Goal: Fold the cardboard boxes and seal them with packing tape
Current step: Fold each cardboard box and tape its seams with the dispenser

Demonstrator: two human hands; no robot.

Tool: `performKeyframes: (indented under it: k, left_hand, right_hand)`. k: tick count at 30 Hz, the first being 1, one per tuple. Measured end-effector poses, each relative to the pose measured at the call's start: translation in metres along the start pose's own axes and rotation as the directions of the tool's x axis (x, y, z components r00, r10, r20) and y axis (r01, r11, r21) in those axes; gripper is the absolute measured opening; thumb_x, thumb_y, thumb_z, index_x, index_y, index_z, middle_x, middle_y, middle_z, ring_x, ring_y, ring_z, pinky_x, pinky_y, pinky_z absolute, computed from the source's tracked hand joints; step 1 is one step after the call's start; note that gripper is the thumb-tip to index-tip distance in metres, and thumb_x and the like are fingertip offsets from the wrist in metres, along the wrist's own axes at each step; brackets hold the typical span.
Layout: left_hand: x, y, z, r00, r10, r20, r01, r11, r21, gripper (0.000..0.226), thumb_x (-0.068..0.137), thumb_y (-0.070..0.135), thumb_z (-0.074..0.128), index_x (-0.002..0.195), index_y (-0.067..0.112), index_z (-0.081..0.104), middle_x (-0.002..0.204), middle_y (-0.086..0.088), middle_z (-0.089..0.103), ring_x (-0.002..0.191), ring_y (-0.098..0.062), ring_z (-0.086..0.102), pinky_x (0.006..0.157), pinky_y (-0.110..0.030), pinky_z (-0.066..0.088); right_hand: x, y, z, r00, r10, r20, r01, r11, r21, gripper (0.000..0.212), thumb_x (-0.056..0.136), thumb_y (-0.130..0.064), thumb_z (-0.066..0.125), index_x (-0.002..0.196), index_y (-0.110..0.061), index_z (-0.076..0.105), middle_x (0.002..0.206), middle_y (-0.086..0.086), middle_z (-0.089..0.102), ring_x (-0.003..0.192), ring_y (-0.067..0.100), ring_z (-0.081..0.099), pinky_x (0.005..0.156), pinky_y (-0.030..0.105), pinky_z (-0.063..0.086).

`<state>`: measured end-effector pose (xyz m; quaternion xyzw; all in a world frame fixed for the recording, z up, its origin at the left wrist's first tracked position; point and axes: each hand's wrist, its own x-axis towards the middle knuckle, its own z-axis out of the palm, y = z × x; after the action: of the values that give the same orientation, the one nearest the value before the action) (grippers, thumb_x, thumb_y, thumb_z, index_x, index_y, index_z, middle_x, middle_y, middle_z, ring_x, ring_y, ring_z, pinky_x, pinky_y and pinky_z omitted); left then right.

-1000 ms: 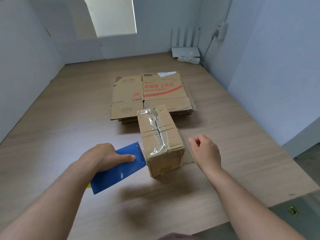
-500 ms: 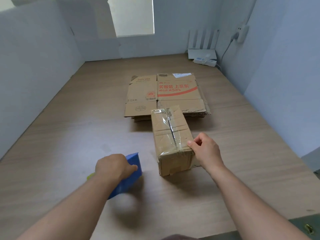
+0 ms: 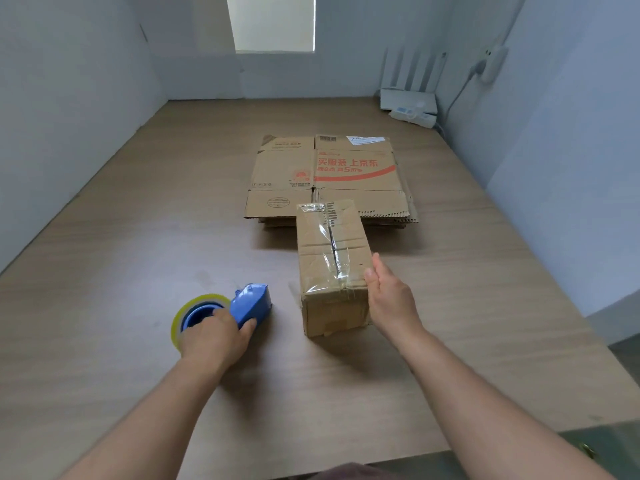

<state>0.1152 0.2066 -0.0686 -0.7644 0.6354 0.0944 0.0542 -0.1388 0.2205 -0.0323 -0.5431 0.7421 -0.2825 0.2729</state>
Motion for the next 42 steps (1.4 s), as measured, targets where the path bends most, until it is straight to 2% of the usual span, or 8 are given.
performKeyframes:
  k: [3, 8, 14, 18, 21, 25, 31, 42]
  left_hand:
    - [-0.012, 0.035, -0.018, 0.970, 0.135, -0.201, -0.191, 0.936, -0.296, 0.062, 0.093, 0.058, 0.034, 0.128, 0.007, 0.042, 0.124, -0.010, 0.058, 0.112, -0.029, 0.055, 0.086, -0.038, 0.044]
    - [-0.019, 0.101, -0.033, 0.975, 0.222, -0.015, -0.176, 0.729, -0.661, 0.074, 0.098, 0.053, 0.029, 0.152, 0.009, 0.007, 0.146, -0.014, 0.043, 0.132, -0.032, 0.042, 0.101, -0.038, 0.036]
    - [-0.016, 0.106, -0.016, 0.992, 0.118, 0.053, -0.007, 0.457, -0.889, 0.034, 0.103, 0.041, 0.024, 0.114, 0.020, 0.049, 0.109, 0.002, 0.055, 0.113, -0.022, 0.052, 0.088, -0.034, 0.040]
    - [-0.016, 0.105, -0.015, 0.988, 0.121, 0.097, 0.048, 0.355, -0.934, 0.047, 0.103, 0.045, 0.021, 0.134, 0.024, 0.049, 0.121, 0.006, 0.051, 0.112, -0.012, 0.044, 0.099, -0.032, 0.035]
    - [-0.014, 0.093, -0.017, 0.960, 0.245, 0.131, 0.025, 0.395, -0.918, 0.068, 0.094, 0.065, 0.019, 0.150, 0.028, 0.026, 0.148, 0.004, 0.040, 0.136, -0.019, 0.036, 0.114, -0.037, 0.027]
    - [-0.014, 0.083, -0.025, 0.888, 0.449, 0.094, -0.271, 0.679, -0.682, 0.111, 0.062, 0.085, 0.026, 0.146, 0.034, -0.025, 0.128, 0.006, 0.051, 0.114, -0.021, 0.056, 0.090, -0.029, 0.043]
    - [-0.005, 0.081, -0.023, 0.831, 0.549, -0.091, -0.555, 0.829, -0.071, 0.078, 0.089, 0.067, 0.030, 0.152, 0.031, 0.000, 0.126, -0.003, 0.061, 0.102, -0.026, 0.062, 0.072, -0.032, 0.040]
    - [-0.003, 0.065, -0.040, 0.752, 0.637, 0.171, -0.532, 0.739, -0.413, 0.068, 0.102, 0.033, 0.038, 0.146, 0.047, -0.013, 0.143, -0.005, 0.048, 0.124, -0.024, 0.050, 0.102, -0.027, 0.035]
  right_hand:
    - [-0.001, -0.004, -0.001, 0.999, 0.023, 0.022, -0.022, 0.999, -0.043, 0.061, 0.100, -0.047, 0.033, 0.150, -0.013, 0.024, 0.149, 0.008, 0.040, 0.134, 0.028, 0.039, 0.104, 0.035, 0.034]
    - [0.003, -0.028, 0.010, 0.994, 0.103, -0.038, -0.110, 0.957, -0.270, 0.104, 0.080, -0.078, 0.038, 0.150, -0.006, 0.010, 0.149, 0.011, 0.038, 0.134, 0.029, 0.037, 0.102, 0.042, 0.035]
    - [0.009, -0.012, 0.007, 0.999, 0.052, -0.007, -0.052, 0.962, -0.268, 0.063, 0.098, -0.048, 0.037, 0.149, -0.012, 0.024, 0.141, 0.013, 0.048, 0.127, 0.031, 0.044, 0.101, 0.041, 0.034]
    - [0.013, 0.000, -0.005, 1.000, 0.003, 0.020, -0.004, 1.000, 0.016, 0.044, 0.102, -0.031, 0.039, 0.141, -0.011, 0.044, 0.141, 0.008, 0.050, 0.129, 0.026, 0.045, 0.102, 0.028, 0.034]
    - [0.019, 0.005, -0.022, 0.991, -0.058, 0.122, 0.055, 0.998, 0.022, 0.049, 0.100, -0.040, 0.039, 0.141, -0.014, 0.044, 0.140, 0.005, 0.051, 0.131, 0.024, 0.045, 0.104, 0.028, 0.033]
    - [0.023, 0.001, -0.036, 0.941, -0.227, 0.252, 0.330, 0.781, -0.530, 0.099, 0.073, -0.083, 0.038, 0.151, -0.028, 0.011, 0.136, 0.005, 0.053, 0.121, 0.027, 0.052, 0.093, 0.040, 0.041]
    - [0.029, 0.012, -0.036, 0.850, -0.390, 0.353, 0.523, 0.551, -0.650, 0.083, 0.085, -0.070, 0.038, 0.150, -0.022, 0.020, 0.119, 0.010, 0.057, 0.109, 0.028, 0.052, 0.088, 0.037, 0.040]
    - [0.036, 0.023, -0.061, 0.731, -0.324, 0.600, 0.657, 0.571, -0.492, 0.062, 0.102, -0.040, 0.032, 0.152, -0.029, -0.003, 0.136, 0.010, 0.051, 0.117, 0.030, 0.050, 0.094, 0.037, 0.042]
